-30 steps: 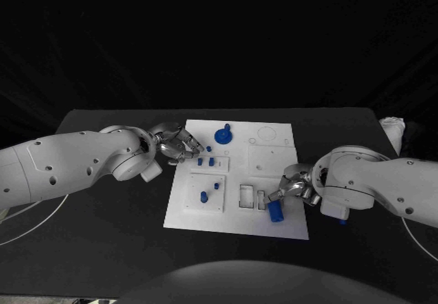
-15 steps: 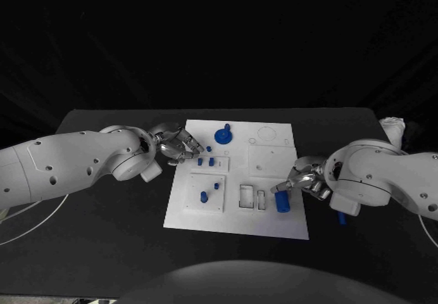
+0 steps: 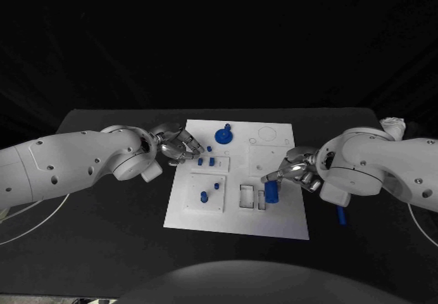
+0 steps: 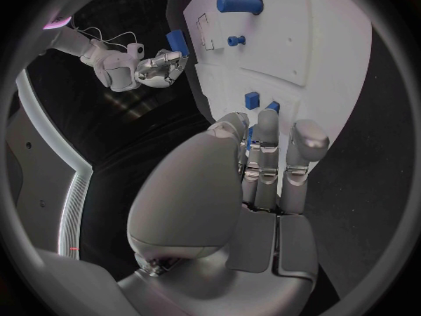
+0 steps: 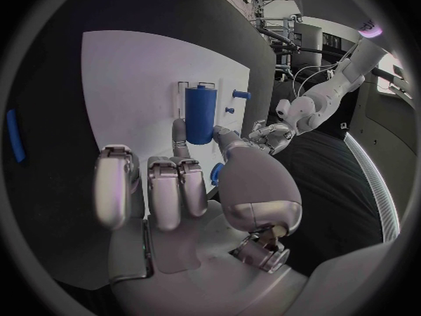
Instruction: Assemble the parts on the task board
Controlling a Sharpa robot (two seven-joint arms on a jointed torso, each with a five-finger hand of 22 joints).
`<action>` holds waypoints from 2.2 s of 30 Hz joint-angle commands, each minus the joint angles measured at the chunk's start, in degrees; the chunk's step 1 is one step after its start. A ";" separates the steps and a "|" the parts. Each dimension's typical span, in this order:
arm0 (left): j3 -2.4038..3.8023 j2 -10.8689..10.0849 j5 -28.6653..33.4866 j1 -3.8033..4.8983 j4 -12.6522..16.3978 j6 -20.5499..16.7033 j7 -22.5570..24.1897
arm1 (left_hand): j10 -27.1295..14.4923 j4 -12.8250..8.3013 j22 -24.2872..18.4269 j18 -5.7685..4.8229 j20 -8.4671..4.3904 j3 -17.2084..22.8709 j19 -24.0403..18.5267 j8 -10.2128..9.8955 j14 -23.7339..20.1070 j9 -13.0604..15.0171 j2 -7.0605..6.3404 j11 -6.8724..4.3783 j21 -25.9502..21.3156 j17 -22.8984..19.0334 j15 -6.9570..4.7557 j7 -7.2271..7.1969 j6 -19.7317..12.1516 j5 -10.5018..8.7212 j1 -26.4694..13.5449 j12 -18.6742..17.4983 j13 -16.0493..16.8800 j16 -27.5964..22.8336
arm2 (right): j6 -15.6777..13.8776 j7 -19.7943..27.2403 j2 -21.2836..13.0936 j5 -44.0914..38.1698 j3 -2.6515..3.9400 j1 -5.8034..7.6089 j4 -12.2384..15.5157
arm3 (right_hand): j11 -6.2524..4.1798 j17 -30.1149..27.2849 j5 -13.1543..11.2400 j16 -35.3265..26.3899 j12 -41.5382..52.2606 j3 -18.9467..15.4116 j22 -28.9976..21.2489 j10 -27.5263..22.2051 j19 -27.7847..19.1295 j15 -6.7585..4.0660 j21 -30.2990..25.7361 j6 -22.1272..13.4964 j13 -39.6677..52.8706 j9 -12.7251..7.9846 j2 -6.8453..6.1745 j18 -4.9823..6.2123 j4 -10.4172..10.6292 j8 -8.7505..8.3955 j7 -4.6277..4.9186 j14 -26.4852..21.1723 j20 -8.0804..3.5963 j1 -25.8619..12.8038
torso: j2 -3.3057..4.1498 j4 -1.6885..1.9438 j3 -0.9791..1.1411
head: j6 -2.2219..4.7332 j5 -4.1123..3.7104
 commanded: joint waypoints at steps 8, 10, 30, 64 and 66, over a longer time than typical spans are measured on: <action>0.03 0.31 -0.11 -0.04 0.01 1.31 -0.12 | 0.32 -0.04 6.45 0.84 0.08 0.46 -0.46 0.29 -0.38 0.05 0.32 0.13 -0.46 -0.09 0.03 0.45 -0.05 0.37 -0.41 0.18 -0.04 -0.04 | 0.16 0.08 5.05 3.71 -0.01 -0.40 -3.20 | -0.32 15.08 -0.66 0.20 0.22 6.20 11.07 6.36 0.68 -0.06 -0.66 -2.52 15.10 -0.63 -0.12 0.40 -5.13 -1.06 -2.89 5.97 -0.45 -0.88 | 0.00 -0.03 0.00 | 0.00 0.17; 0.03 0.24 -0.11 -0.04 0.02 1.28 -0.14 | 0.32 -0.04 6.45 0.84 0.08 0.46 -0.46 0.29 -0.38 0.05 0.32 0.13 -0.46 -0.09 0.03 0.45 -0.05 0.37 -0.41 0.18 -0.04 -0.04 | 0.22 0.13 5.99 3.83 -0.01 -0.69 -3.95 | -0.30 15.08 -0.78 0.20 0.22 6.26 11.02 6.36 0.61 -0.05 -0.83 -2.51 15.10 -0.70 -0.11 0.43 -5.08 -1.15 -2.87 5.97 -0.43 -0.92 | -0.03 -0.04 0.00 | 0.00 0.17; 0.03 0.04 -0.13 -0.04 0.15 1.41 -0.35 | 0.29 -0.04 6.45 0.85 0.10 0.50 -0.46 0.27 -0.38 0.03 0.33 0.17 -0.46 -0.13 0.06 0.45 -0.10 0.42 -0.39 0.17 -0.06 -0.03 | 2.16 -0.15 9.26 2.59 -0.02 -2.01 -6.03 | 0.35 15.08 -6.84 0.20 0.22 6.21 10.79 6.36 0.34 0.49 -1.75 -2.75 15.10 -2.13 -0.85 0.59 -3.81 -3.36 -2.14 5.97 0.06 -2.35 | -0.03 -0.04 -0.01 | 0.00 0.58; 0.03 0.11 -0.37 -0.04 0.14 2.48 -1.31 | 0.23 -0.12 6.45 0.90 0.23 1.07 -0.52 0.18 -0.47 -0.03 -0.02 0.32 -0.58 -0.62 0.15 0.31 -0.32 3.19 0.11 0.25 -0.12 0.06 | 2.91 -0.28 8.72 0.88 -0.02 -2.64 -6.47 | 0.89 15.08 -23.16 0.20 0.22 -0.10 10.42 6.36 0.06 0.96 -3.48 -2.88 15.10 -2.51 -0.67 0.88 2.23 -5.10 -1.54 5.97 0.55 -7.90 | 0.03 -0.02 0.02 | 0.00 0.72; 0.03 0.12 -0.41 -0.05 0.13 2.53 -1.37 | 0.23 -0.12 6.45 0.90 0.23 1.07 -0.52 0.18 -0.47 -0.03 -0.02 0.32 -0.58 -0.63 0.15 0.31 -0.32 3.21 0.11 0.25 -0.12 0.06 | 2.93 -0.25 8.63 0.86 -0.02 -2.65 -6.46 | 0.91 15.08 -23.81 0.20 0.22 -0.61 10.41 6.36 0.06 0.97 -3.53 -2.90 15.10 -2.52 -0.85 0.88 2.62 -5.19 -1.53 5.97 0.55 -8.36 | 0.02 -0.03 0.01 | 0.00 0.76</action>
